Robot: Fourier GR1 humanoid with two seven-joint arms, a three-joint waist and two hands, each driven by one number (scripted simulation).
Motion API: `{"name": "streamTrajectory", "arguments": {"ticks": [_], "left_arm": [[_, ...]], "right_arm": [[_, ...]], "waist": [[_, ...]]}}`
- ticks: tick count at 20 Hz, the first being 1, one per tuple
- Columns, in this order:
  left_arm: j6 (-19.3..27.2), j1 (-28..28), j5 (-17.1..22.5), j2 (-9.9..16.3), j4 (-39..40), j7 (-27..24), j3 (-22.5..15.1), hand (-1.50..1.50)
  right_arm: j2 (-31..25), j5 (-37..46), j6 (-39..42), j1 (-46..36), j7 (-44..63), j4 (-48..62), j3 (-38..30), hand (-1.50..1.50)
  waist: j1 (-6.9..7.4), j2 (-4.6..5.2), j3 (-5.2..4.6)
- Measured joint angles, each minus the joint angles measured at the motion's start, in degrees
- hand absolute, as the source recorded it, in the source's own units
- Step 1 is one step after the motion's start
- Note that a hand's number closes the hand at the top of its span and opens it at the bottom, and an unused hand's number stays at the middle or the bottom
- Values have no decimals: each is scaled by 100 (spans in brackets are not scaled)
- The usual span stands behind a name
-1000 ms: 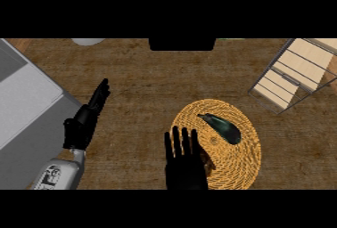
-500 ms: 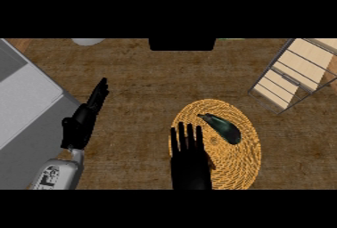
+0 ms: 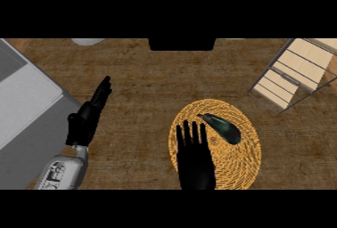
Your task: Pick the sweet potato from the placemat and place it in the tiered shelf
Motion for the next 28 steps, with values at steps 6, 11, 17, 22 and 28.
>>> {"name": "streamTrajectory", "arguments": {"ticks": [6, 11, 17, 22, 28], "left_arm": [[-72, 51, -96, -76, -26, -43, 71, 0], [-84, 283, -206, -143, -196, -52, -16, 0], [-180, 321, -192, -107, -137, -184, 124, 0], [-183, 232, -234, -173, -127, -87, 163, 0], [-178, 327, -208, -124, -233, -65, 224, 0]], "right_arm": [[4, 69, -258, 62, -322, 231, -257, -150], [15, 31, 9, -62, -409, 354, -316, 150], [-140, 322, -8, 25, -630, 186, -105, 150], [-356, 284, -197, 227, -1029, -102, -146, 150], [-1659, -1312, -634, 1146, -2953, -1121, -530, 150]], "waist": [[4, -15, -3], [14, -34, -9], [11, -52, -14], [-5, -51, -16], [-146, -19, 15]]}}
